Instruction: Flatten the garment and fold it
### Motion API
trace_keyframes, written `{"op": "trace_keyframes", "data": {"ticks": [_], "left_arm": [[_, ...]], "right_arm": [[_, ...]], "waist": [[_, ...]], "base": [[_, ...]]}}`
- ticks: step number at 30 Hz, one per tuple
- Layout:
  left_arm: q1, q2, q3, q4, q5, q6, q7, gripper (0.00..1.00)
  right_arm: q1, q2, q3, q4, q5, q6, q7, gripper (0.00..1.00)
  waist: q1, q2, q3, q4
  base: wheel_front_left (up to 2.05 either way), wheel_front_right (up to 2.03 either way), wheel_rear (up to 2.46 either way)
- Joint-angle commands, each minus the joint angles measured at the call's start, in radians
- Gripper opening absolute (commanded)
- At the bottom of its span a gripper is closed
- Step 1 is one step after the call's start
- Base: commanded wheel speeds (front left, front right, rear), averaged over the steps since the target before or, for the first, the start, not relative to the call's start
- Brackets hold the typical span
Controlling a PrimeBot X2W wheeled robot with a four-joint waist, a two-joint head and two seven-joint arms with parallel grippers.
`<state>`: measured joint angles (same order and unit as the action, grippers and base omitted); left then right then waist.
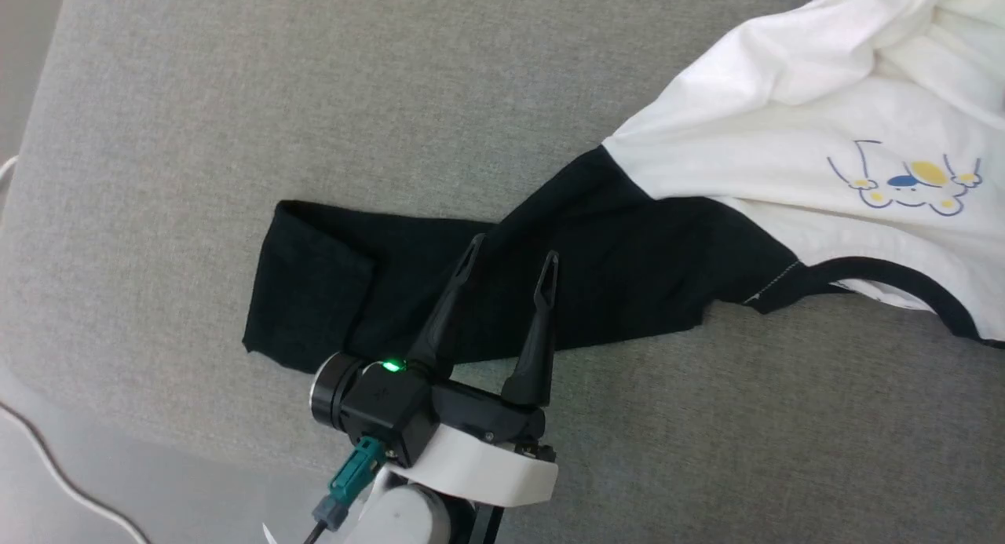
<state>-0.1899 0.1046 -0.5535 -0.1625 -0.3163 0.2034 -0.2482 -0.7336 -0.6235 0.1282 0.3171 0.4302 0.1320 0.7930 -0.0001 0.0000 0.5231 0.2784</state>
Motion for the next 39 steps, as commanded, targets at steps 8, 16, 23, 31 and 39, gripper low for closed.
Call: {"op": "trace_keyframes", "data": {"ticks": [8, 16, 23, 31, 39], "left_arm": [[-0.027, -0.018, -0.014, 0.008, 0.012, -0.012, -0.012, 1.0], [-0.048, -0.038, -0.048, 0.019, 0.005, -0.03, -0.013, 1.0], [-0.05, -0.048, -0.069, 0.031, 0.005, -0.04, -0.013, 1.0], [-0.07, -0.05, -0.066, 0.038, 0.021, -0.044, -0.013, 1.0], [-0.056, -0.021, -0.019, 0.054, 0.021, -0.034, -0.013, 1.0]], "right_arm": [[-0.067, -0.062, -0.037, -0.06, -0.045, -0.001, -0.091, 0.0], [-0.239, -0.147, -0.029, -0.042, -0.15, -0.001, -0.163, 0.0], [-0.272, -0.153, 0.004, 0.055, -0.22, -0.001, -0.223, 0.02], [-0.279, -0.114, 0.041, 0.104, -0.204, -0.001, -0.289, 1.0], [-0.196, -0.008, -0.048, 0.032, -0.107, -0.001, -0.442, 1.0]], "waist": [[0.0001, 0.0, 0.047, 0.034], [0.0001, 0.0, 0.093, 0.106], [0.0001, 0.0, 0.097, 0.144], [0.0001, 0.0, 0.077, 0.095], [0.0001, 0.0, -0.041, -0.004]], "base": [[0.0, 0.0, 0.0], [0.0, 0.0, 0.0], [0.0, 0.0, 0.0], [0.0, 0.0, 0.0], [0.0, 0.0, 0.0]]}}
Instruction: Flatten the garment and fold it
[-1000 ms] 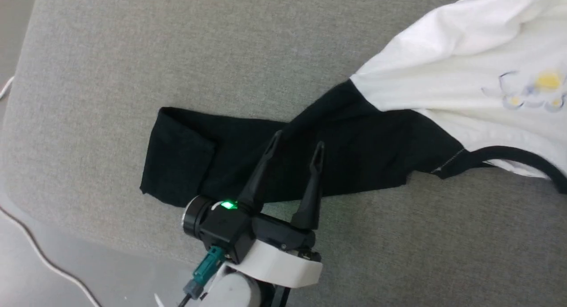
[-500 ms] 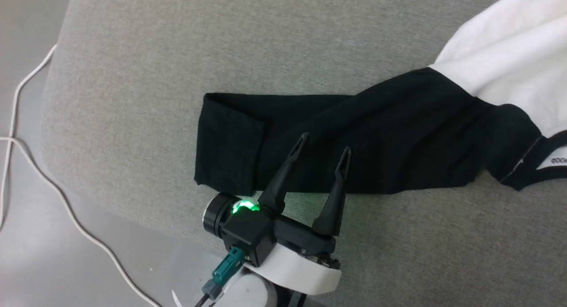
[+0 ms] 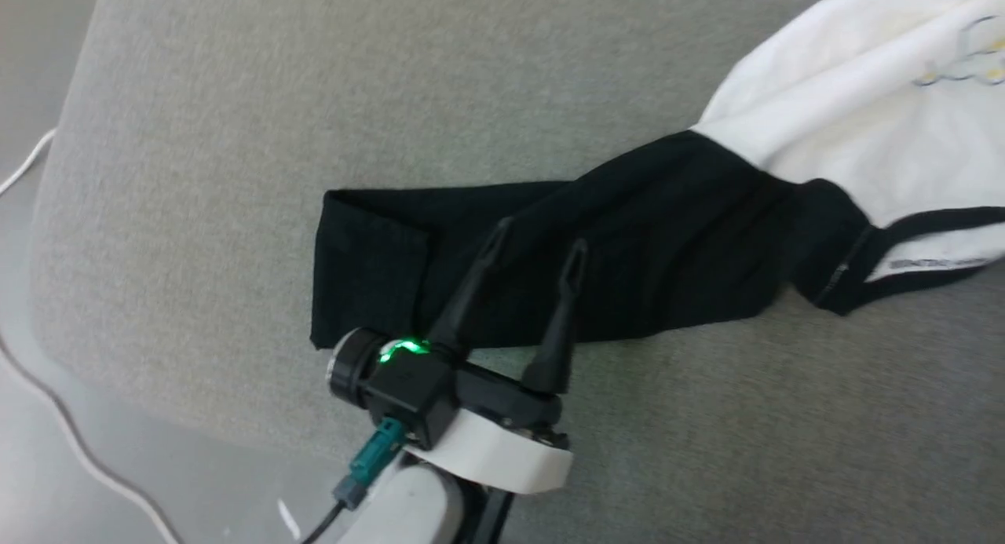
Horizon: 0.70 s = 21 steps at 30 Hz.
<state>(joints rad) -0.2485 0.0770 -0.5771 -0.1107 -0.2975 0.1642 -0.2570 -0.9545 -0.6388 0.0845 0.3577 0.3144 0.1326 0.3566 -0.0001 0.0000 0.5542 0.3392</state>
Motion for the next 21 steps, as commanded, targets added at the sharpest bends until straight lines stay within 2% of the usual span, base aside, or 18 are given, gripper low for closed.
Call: {"op": "trace_keyframes", "data": {"ticks": [1, 5, 8, 10, 14, 17, 21], "left_arm": [[0.011, 0.014, 0.013, 0.002, -0.001, 0.008, -0.005, 1.0], [0.048, 0.051, 0.042, -0.009, -0.012, 0.023, 0.004, 1.0], [0.079, 0.075, 0.057, -0.026, -0.021, 0.033, 0.016, 1.0], [0.098, 0.087, 0.063, -0.037, -0.027, 0.037, 0.022, 1.0], [0.128, 0.101, 0.073, -0.049, -0.039, 0.046, 0.027, 1.0], [0.146, 0.113, 0.085, -0.056, -0.045, 0.055, 0.03, 1.0], [0.144, 0.142, 0.102, -0.064, -0.036, 0.067, 0.054, 1.0]], "right_arm": [[0.059, 0.023, -0.023, -0.036, 0.024, -0.002, -0.019, 1.0], [0.251, 0.083, -0.116, -0.195, 0.065, -0.002, -0.056, 1.0], [0.445, 0.154, -0.212, -0.344, 0.061, -0.002, -0.076, 1.0], [0.58, 0.222, -0.285, -0.446, 0.036, -0.002, -0.1, 1.0], [0.835, 0.402, -0.406, -0.609, -0.027, -0.002, -0.155, 1.0], [0.965, 0.529, -0.443, -0.688, -0.066, -0.002, -0.2, 1.0], [1.049, 0.582, -0.438, -0.726, -0.068, -0.002, -0.243, 1.0]], "waist": [[0.0001, 0.0, -0.093, -0.079], [0.0001, 0.0, -0.161, -0.129], [0.0001, 0.0, -0.202, -0.164], [0.0001, 0.0, -0.222, -0.182], [0.0001, 0.0, -0.253, -0.206], [0.0001, 0.0, -0.266, -0.228], [0.0001, 0.0, -0.277, -0.263]], "base": [[0.0, 0.0, 0.0], [0.0, 0.0, 0.0], [0.0, 0.0, 0.0], [0.0, 0.0, 0.0], [0.0, 0.0, 0.0], [0.0, 0.0, 0.0], [0.0, 0.0, 0.0]]}}
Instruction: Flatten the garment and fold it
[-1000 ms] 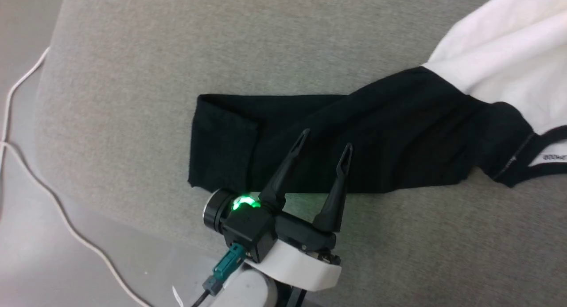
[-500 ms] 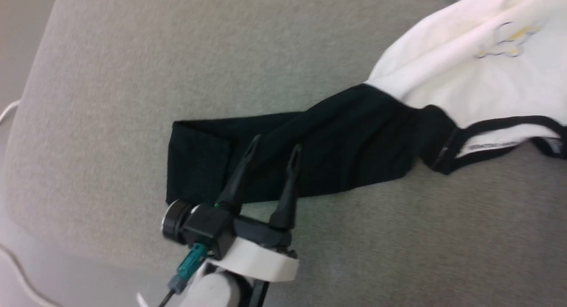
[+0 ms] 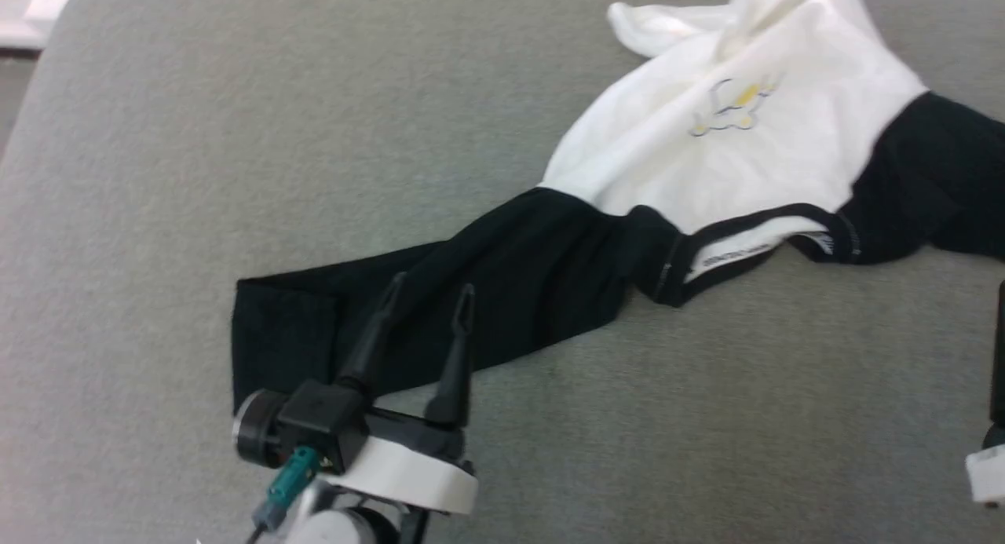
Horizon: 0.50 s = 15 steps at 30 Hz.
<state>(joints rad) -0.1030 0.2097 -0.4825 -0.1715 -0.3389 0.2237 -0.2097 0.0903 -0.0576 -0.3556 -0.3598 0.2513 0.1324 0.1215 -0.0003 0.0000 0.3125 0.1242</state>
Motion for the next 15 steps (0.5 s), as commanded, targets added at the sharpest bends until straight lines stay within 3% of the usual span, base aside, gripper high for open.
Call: {"op": "trace_keyframes", "data": {"ticks": [1, 4, 9, 15], "left_arm": [[-0.01, 0.022, 0.013, 0.0, 0.013, 0.011, 0.021, 1.0], [-0.049, 0.077, 0.009, 0.027, 0.051, 0.01, 0.116, 1.0], [-0.125, 0.166, -0.023, 0.087, 0.097, -0.013, 0.383, 1.0], [-0.207, 0.198, -0.074, 0.14, 0.049, -0.088, 0.703, 1.0]], "right_arm": [[0.014, 0.004, 0.01, -0.011, -0.001, -0.002, -0.011, 1.0], [0.025, 0.007, 0.028, -0.01, 0.009, -0.002, -0.018, 1.0], [0.023, 0.007, 0.039, -0.025, 0.005, -0.002, -0.016, 1.0], [0.026, 0.007, 0.055, -0.047, 0.004, -0.002, 0.005, 1.0]], "waist": [[0.0003, 0.0, -0.037, -0.055], [0.0003, 0.0, -0.038, -0.068], [0.0003, 0.0, -0.027, -0.073], [0.0003, 0.0, 0.008, -0.06]], "base": [[0.0, 0.0, 0.0], [0.0, 0.0, 0.0], [0.0, 0.0, 0.0], [0.0, 0.0, 0.0]]}}
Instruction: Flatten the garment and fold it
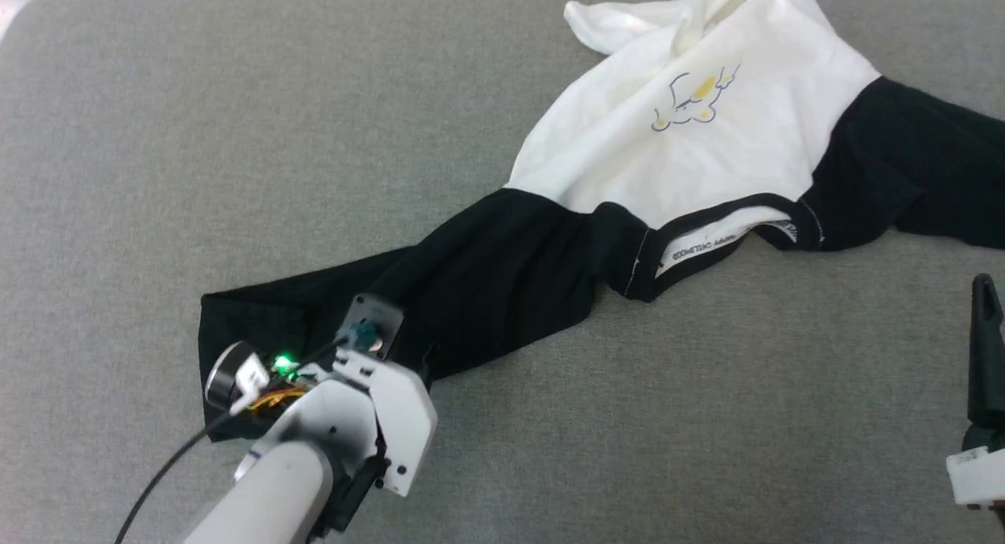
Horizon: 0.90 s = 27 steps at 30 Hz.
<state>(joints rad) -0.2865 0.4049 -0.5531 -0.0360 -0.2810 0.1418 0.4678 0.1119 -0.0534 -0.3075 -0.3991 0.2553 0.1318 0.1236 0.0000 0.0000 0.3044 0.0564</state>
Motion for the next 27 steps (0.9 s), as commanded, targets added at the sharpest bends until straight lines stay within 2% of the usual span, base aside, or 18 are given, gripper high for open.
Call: {"op": "trace_keyframes", "data": {"ticks": [1, 6, 7, 8, 9, 13, 16, 21, 27], "left_arm": [[-0.036, 0.004, -0.011, 0.012, -0.018, -0.016, 0.069, 1.0], [-0.084, 0.005, -0.046, 0.074, -0.047, -0.068, 0.19, 1.0], [-0.089, 0.001, -0.052, 0.09, -0.051, -0.075, 0.198, 0.73], [-0.093, -0.002, -0.061, 0.105, -0.052, -0.083, 0.204, 0.09], [-0.095, -0.007, -0.067, 0.118, -0.056, -0.091, 0.206, 0.0], [-0.095, -0.027, -0.071, 0.141, -0.073, -0.102, 0.17, 0.0], [-0.093, -0.027, -0.05, 0.121, -0.069, -0.088, 0.1, 0.0], [-0.063, -0.003, 0.053, 0.004, -0.091, -0.019, -0.014, 0.0], [0.024, 0.113, 0.193, -0.173, -0.102, 0.08, 0.014, 0.0]], "right_arm": [[0.002, 0.003, 0.01, -0.012, 0.0, -0.001, 0.005, 1.0], [-0.015, 0.003, 0.027, -0.026, 0.0, -0.001, 0.014, 1.0], [-0.02, 0.003, 0.029, -0.027, -0.001, -0.001, 0.015, 1.0], [-0.023, 0.003, 0.032, -0.028, -0.001, -0.001, 0.016, 1.0], [-0.026, 0.003, 0.034, -0.029, -0.002, -0.001, 0.017, 1.0], [-0.032, 0.003, 0.034, -0.03, -0.001, -0.001, 0.017, 1.0], [-0.033, 0.003, 0.035, -0.026, 0.0, -0.001, 0.016, 1.0], [-0.033, 0.003, 0.031, -0.021, 0.003, -0.001, 0.013, 1.0], [-0.03, 0.003, 0.035, -0.023, 0.008, -0.001, 0.016, 1.0]], "waist": [[0.0, 0.0, 0.024, 0.009], [0.0, 0.0, 0.054, 0.006], [0.0, 0.0, 0.058, 0.005], [0.0, 0.0, 0.061, 0.003], [0.0, 0.0, 0.064, 0.001], [0.0, 0.0, 0.07, 0.0], [0.0, 0.0, 0.068, 0.003], [0.0, 0.0, 0.062, 0.011], [0.0, 0.0, 0.075, 0.011]], "base": [[0.0, 0.0, 0.0], [0.0, 0.0, 0.0], [0.0, 0.0, 0.0], [0.0, 0.0, 0.0], [0.0, 0.0, 0.0], [0.0, 0.0, 0.0], [0.0, 0.0, 0.0], [0.0, 0.0, 0.0], [0.0, 0.0, 0.0]]}}
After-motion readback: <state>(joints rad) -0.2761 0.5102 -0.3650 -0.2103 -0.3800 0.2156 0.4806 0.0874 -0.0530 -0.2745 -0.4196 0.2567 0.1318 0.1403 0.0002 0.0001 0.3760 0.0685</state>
